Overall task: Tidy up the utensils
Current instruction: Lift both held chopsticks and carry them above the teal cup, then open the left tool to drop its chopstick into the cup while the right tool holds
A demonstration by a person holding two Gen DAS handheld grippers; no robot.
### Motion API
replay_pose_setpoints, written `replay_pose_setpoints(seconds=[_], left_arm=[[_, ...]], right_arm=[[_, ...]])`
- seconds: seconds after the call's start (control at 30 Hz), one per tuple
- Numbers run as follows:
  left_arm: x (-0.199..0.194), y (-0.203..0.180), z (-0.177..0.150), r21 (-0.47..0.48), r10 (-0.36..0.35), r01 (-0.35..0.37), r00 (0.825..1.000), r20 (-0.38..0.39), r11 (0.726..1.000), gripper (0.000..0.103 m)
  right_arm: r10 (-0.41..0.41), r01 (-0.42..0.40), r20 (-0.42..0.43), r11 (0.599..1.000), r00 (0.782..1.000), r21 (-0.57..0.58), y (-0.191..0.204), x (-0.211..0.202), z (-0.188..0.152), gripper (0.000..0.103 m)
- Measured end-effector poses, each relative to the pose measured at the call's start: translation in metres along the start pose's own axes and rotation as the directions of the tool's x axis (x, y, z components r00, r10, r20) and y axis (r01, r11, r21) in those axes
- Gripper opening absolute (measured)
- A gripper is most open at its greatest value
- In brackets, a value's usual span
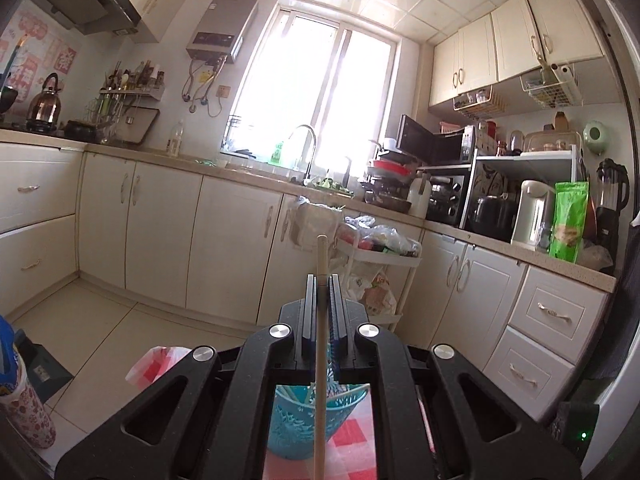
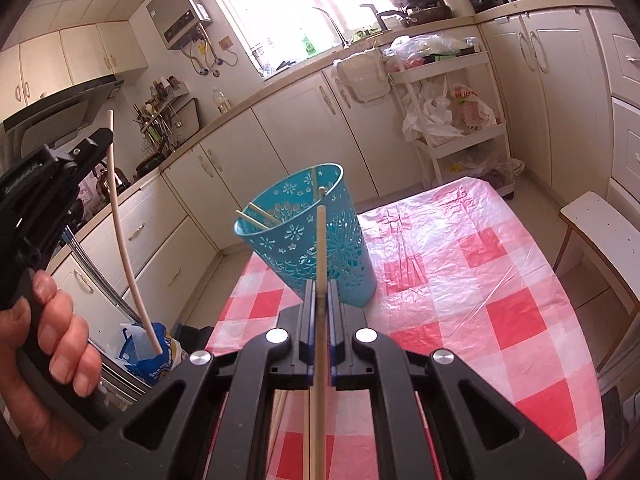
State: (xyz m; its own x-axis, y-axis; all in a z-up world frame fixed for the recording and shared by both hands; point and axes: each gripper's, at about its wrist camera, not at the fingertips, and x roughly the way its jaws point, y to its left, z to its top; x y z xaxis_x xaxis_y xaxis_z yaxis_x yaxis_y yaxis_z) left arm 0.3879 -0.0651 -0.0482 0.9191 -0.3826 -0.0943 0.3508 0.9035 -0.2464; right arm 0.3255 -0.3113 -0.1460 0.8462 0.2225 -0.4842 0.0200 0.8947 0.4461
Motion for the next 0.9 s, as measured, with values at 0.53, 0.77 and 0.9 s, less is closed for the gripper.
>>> replay_pose_setpoints(seconds=[0.53, 0.77, 0.9], left_arm=[[0.078, 0.004, 0.027, -0.037, 0.048, -0.044, 0.991, 0.128, 0.998, 0.005], [0.103, 0.007, 0.017, -0.04, 0.063, -0.058, 0.989, 0.136, 0.998, 0.005], [0.116, 0.013, 0.001, -0.046, 0.076, -0.071, 0.991, 0.109, 0.996, 0.005]], right_arm=[[0.01, -0.011, 0.033, 0.999, 0.999, 0.04, -0.016, -0.007, 0.008, 0.006], [0.012, -0.013, 0.021, 0.999, 1.0, 0.05, -0.017, -0.003, 0.006, 0.006], [0.011, -0.011, 0.017, 0.999, 1.0, 0.051, -0.017, -0.002, 0.005, 0.006]])
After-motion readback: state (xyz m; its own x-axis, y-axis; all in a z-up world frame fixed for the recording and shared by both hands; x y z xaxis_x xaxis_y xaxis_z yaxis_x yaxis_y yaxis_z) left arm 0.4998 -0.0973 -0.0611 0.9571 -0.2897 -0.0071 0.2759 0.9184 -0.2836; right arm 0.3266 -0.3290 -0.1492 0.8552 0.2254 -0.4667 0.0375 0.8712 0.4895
